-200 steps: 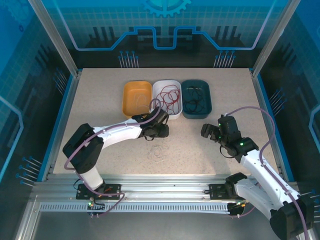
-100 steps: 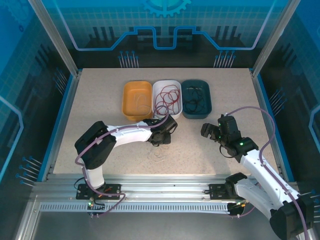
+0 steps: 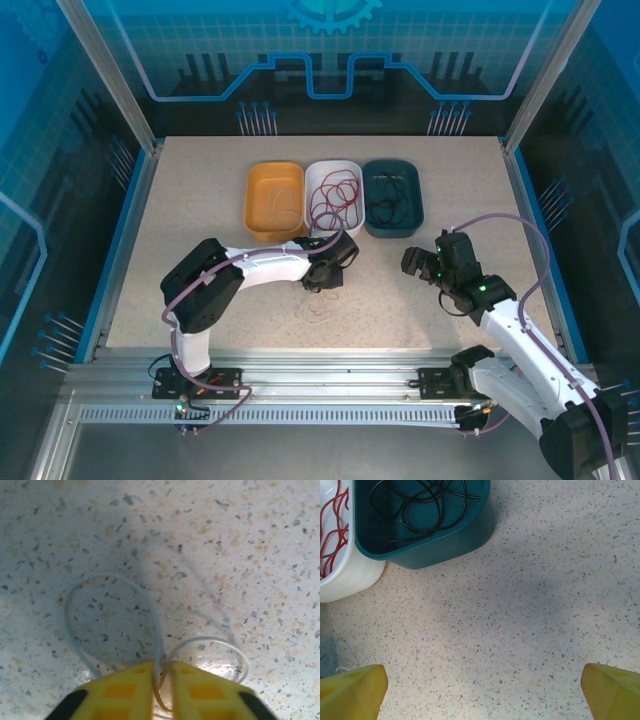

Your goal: Untangle the cables

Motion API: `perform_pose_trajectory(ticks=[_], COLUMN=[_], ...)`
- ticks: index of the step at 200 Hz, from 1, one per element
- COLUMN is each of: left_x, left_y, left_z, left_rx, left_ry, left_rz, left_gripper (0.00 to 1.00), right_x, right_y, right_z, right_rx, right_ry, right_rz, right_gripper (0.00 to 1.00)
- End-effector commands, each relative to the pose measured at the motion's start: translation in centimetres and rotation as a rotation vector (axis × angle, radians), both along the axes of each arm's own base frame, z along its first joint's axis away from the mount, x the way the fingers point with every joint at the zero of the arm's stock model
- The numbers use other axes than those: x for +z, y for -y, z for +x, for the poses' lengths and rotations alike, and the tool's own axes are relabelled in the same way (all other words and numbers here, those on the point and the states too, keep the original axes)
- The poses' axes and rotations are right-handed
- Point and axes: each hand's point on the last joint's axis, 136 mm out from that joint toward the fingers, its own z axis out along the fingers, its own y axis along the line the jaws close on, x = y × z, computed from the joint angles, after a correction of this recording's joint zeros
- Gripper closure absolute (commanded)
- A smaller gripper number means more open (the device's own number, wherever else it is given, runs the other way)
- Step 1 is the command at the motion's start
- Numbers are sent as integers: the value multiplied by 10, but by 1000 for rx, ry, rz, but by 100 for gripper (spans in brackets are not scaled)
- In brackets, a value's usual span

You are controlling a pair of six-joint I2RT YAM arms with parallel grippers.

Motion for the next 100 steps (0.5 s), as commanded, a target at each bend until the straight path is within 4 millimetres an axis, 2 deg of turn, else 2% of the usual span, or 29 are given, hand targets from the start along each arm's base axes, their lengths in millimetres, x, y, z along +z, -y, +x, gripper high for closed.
perform_pose_trajectory(ticks=[1, 17, 39, 70, 100], left_x=[11, 26, 53, 105, 153], left_y=[0, -1, -1, -2, -15], left_z=[11, 14, 17, 17, 17], left_rx=[4, -4, -39, -107, -126], left_ry=[48, 91, 147, 255, 376], left_rz=[18, 7, -14, -72, -95], left_gripper=[92, 98, 100, 100, 100], right_x=[-3, -2, 5, 7, 2], right_y=[-3, -5, -12, -14, -16], right_z=[-1, 0, 5, 8, 9], right_rx=[0, 4, 28, 34, 41], right_ry=[-3, 0, 30, 41, 22], right_rz=[22, 31, 62, 63, 62], right_gripper=[0, 0, 0, 0, 0])
